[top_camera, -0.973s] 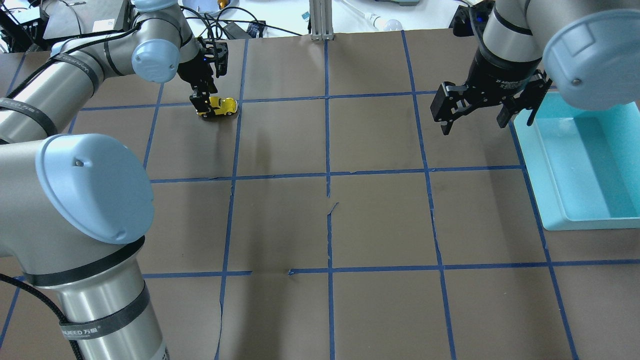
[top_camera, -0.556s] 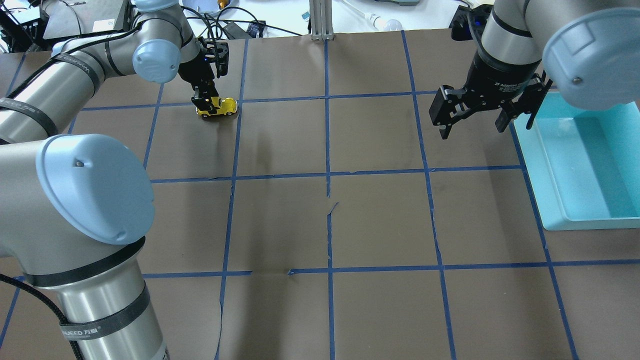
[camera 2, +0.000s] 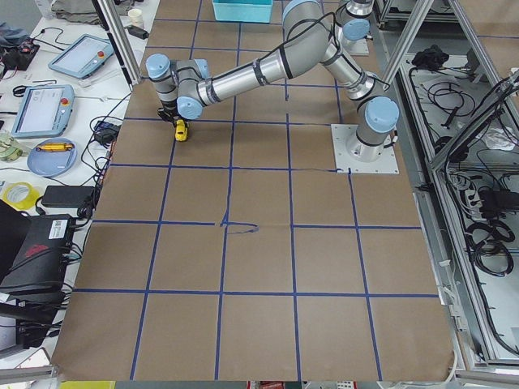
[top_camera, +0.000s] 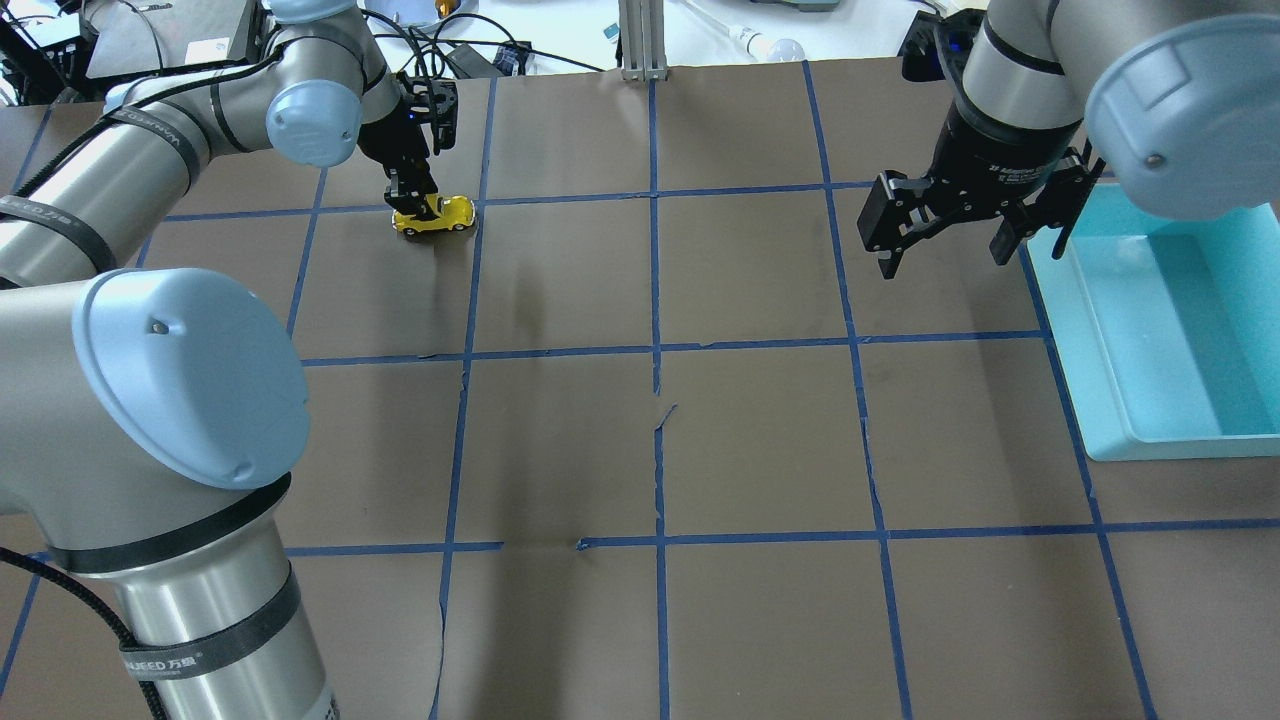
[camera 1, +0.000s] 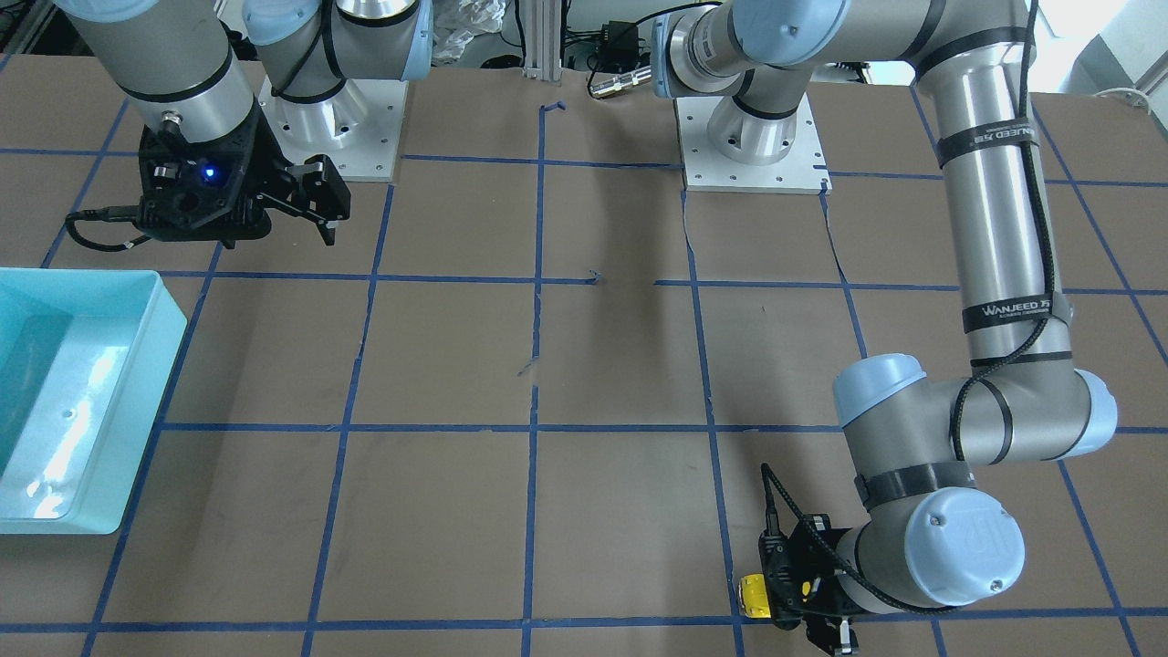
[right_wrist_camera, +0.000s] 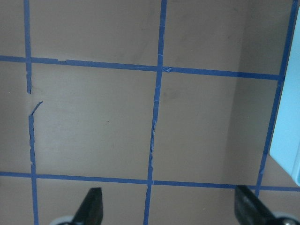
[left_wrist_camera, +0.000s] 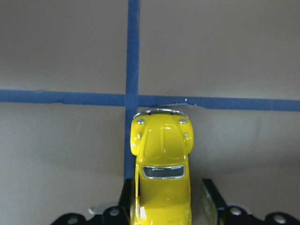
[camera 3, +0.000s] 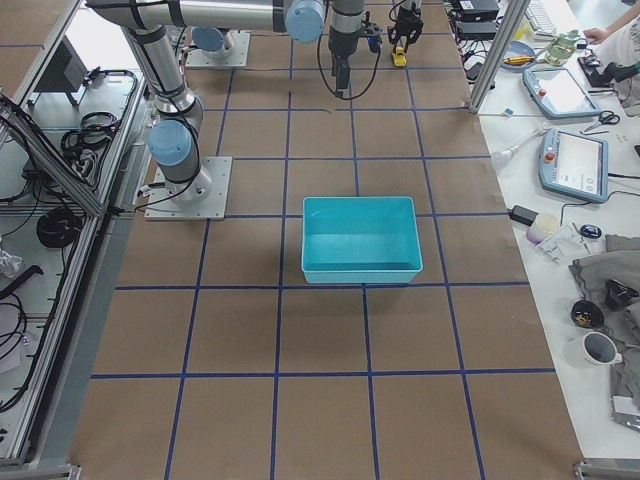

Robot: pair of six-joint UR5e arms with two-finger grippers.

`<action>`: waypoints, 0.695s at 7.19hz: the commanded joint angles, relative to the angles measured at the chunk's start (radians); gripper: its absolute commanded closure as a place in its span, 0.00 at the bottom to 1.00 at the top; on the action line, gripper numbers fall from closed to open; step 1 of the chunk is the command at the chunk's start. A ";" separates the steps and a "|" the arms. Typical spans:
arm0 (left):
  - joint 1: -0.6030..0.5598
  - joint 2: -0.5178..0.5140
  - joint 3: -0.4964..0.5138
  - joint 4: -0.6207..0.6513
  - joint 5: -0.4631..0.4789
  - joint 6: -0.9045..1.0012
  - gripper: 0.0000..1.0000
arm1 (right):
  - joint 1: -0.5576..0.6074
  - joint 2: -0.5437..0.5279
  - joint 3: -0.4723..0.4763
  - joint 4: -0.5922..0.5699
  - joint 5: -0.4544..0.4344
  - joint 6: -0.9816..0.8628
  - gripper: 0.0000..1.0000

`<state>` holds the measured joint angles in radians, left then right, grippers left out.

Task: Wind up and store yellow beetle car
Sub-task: 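Press the car down and drag it backward with the left gripper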

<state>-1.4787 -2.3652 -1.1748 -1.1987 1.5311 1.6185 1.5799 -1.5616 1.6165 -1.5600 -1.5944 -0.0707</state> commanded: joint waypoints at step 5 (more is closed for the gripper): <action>0.000 -0.005 -0.002 0.034 0.000 0.004 0.98 | 0.000 0.000 0.002 0.000 -0.002 -0.001 0.00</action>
<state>-1.4788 -2.3700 -1.1765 -1.1706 1.5309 1.6226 1.5800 -1.5616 1.6173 -1.5601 -1.5973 -0.0719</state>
